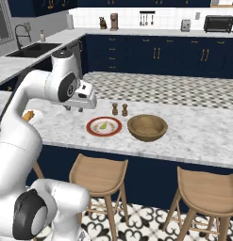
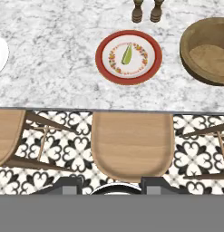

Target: Pick the chicken drumstick and lemon wedge from their plates and place them in the bowl. Then put the bowl in the fridge.

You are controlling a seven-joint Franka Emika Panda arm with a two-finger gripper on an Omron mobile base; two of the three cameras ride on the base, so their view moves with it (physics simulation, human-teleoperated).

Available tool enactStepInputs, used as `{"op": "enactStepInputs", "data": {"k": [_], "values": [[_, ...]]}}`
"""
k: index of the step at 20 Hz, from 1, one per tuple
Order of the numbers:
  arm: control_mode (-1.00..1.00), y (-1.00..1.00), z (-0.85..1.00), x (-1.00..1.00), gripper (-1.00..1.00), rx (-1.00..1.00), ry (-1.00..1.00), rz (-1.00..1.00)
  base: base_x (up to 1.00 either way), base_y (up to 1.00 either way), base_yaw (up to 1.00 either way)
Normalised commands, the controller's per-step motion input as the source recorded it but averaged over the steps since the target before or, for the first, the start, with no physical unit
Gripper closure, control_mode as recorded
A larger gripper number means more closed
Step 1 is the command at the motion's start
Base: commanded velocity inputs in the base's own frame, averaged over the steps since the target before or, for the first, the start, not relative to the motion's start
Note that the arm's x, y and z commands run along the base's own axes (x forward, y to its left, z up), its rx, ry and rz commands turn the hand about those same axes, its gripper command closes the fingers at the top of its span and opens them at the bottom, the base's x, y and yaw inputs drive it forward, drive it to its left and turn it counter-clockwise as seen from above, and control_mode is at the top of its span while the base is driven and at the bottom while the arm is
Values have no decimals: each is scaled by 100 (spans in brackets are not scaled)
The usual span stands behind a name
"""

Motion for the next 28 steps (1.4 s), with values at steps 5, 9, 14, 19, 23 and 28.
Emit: {"op": "enactStepInputs", "data": {"k": [5, 9, 14, 19, 23, 28], "values": [[-100, -5, -31, 6, -100, -3, 0, 3, 0, 0, 0], [-100, -7, -40, 96, -100, 0, 25, 0, 0, 0, 0], [-100, -17, -18, 100, -100, 4, 59, 0, 0, 0, 0], [-100, -4, -23, 100, -100, -1, 40, 0, 0, 0, 0], [-100, 6, -73, 77, -100, -19, 0, 0, 0, 0, 0], [-100, 0, -87, 48, -100, -7, 0, 0, 0, 0, 0]]}}
